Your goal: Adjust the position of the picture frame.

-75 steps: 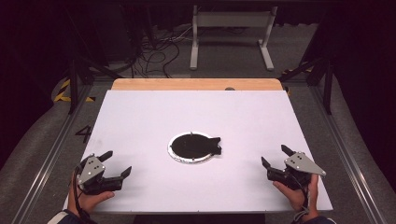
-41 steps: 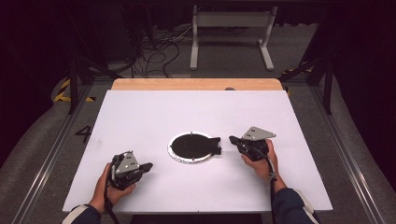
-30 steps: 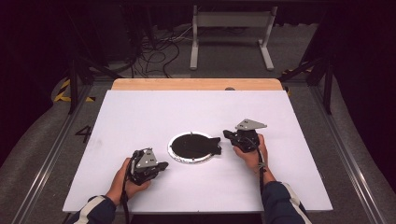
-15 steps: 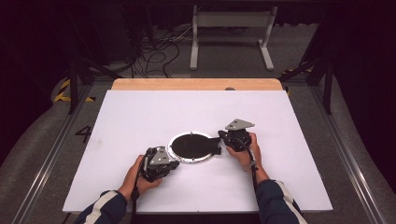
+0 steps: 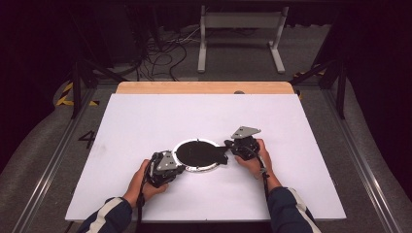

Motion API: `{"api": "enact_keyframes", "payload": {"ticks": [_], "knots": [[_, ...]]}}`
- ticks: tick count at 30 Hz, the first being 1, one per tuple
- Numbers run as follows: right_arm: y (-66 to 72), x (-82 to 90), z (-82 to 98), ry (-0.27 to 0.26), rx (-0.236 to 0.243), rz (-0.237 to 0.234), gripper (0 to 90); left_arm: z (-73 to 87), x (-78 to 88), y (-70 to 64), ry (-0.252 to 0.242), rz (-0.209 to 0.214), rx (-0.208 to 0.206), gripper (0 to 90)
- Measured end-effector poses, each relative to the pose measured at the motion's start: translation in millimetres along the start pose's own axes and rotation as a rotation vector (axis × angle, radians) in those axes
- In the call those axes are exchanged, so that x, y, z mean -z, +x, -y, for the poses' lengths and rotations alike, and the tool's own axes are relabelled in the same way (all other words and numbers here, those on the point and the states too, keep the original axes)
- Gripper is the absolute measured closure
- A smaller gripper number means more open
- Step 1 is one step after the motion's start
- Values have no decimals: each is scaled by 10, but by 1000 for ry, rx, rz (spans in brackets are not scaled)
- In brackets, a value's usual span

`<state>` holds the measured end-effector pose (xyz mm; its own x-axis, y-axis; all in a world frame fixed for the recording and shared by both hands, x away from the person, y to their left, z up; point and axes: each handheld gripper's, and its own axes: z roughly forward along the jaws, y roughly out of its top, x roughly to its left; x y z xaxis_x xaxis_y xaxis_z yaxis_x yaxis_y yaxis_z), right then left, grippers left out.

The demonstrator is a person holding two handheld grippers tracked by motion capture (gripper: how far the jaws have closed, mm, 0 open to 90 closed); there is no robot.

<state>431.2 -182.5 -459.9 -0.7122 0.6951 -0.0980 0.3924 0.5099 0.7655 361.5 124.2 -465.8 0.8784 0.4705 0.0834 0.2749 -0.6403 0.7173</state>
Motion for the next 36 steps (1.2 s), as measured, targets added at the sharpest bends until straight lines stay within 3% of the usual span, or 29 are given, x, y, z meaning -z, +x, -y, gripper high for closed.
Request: {"api": "enact_keyframes", "payload": {"ticks": [8,13,20,23,30,34,36], "knots": [[21,81,37,19,36,-33,900,9,4,22,-1,5,-7,898],[54,136,70,27,58,-29,900,1,-10,58,-3,9,7,898],[91,235,147,30,26,-19,900,-56,-71,150,-2,-2,16,898],[127,271,176,30,39,0,900,-78,-97,176,-1,-14,14,898],[218,424,314,20,10,-25,900,-156,-209,284,-18,-29,45,897],[293,482,340,28,34,-13,900,-193,-248,336,-19,-24,78,894],[333,509,379,26,11,-12,900,-206,-264,351,-20,-26,91,893]]}}
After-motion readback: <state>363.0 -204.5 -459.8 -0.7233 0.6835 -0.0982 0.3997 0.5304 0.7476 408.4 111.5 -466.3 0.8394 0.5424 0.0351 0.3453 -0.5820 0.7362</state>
